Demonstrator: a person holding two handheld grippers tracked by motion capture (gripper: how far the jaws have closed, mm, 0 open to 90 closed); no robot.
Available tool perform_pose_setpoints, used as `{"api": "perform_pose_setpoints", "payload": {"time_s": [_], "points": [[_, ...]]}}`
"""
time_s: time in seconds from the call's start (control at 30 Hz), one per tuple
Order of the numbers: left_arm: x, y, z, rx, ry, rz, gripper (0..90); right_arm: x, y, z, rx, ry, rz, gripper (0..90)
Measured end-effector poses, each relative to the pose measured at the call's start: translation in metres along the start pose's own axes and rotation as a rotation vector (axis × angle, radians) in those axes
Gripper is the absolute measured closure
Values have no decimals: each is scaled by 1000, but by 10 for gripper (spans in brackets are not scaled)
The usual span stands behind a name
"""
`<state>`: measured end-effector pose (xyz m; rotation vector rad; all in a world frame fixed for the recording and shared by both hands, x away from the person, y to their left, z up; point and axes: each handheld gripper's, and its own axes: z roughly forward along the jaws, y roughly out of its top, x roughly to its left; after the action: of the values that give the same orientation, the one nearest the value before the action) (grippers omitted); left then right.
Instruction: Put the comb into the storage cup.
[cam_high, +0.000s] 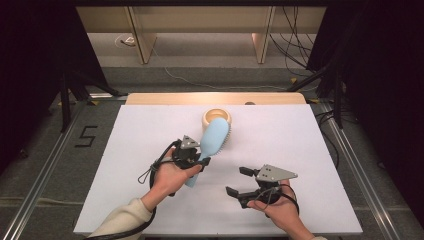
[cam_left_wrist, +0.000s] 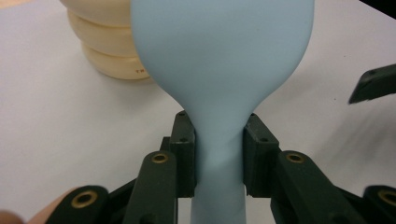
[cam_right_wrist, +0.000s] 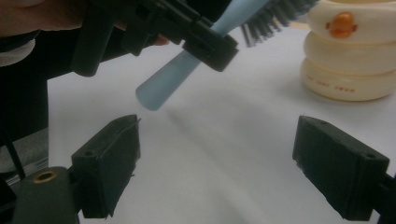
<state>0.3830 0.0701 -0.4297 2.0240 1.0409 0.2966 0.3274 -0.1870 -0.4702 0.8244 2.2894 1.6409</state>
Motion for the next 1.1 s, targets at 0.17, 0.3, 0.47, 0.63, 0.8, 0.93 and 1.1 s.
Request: {"api": "perform_pose_setpoints", "payload": {"time_s": [0.17, 0.3, 0.47, 0.63, 0.8, 0.93, 1.1], "points": [[-7, 2, 5, 6, -13, 11, 694, 6, 1, 18, 18, 36, 15, 159], [-13, 3, 8, 8, -21, 11, 694, 11, 1, 32, 26, 61, 31, 160], [-15, 3, 11, 15, -25, 12, 694, 15, 2, 47, 39, 84, 50, 160], [-18, 4, 13, 14, -32, 5, 694, 17, 3, 58, 41, 102, 92, 162], [-20, 4, 14, 18, -35, 5, 694, 18, 3, 69, 44, 110, 119, 163], [-21, 5, 15, 16, -38, 6, 694, 18, 3, 76, 50, 109, 133, 167], [-22, 5, 16, 16, -38, 3, 694, 17, 4, 83, 45, 100, 143, 179]]}}
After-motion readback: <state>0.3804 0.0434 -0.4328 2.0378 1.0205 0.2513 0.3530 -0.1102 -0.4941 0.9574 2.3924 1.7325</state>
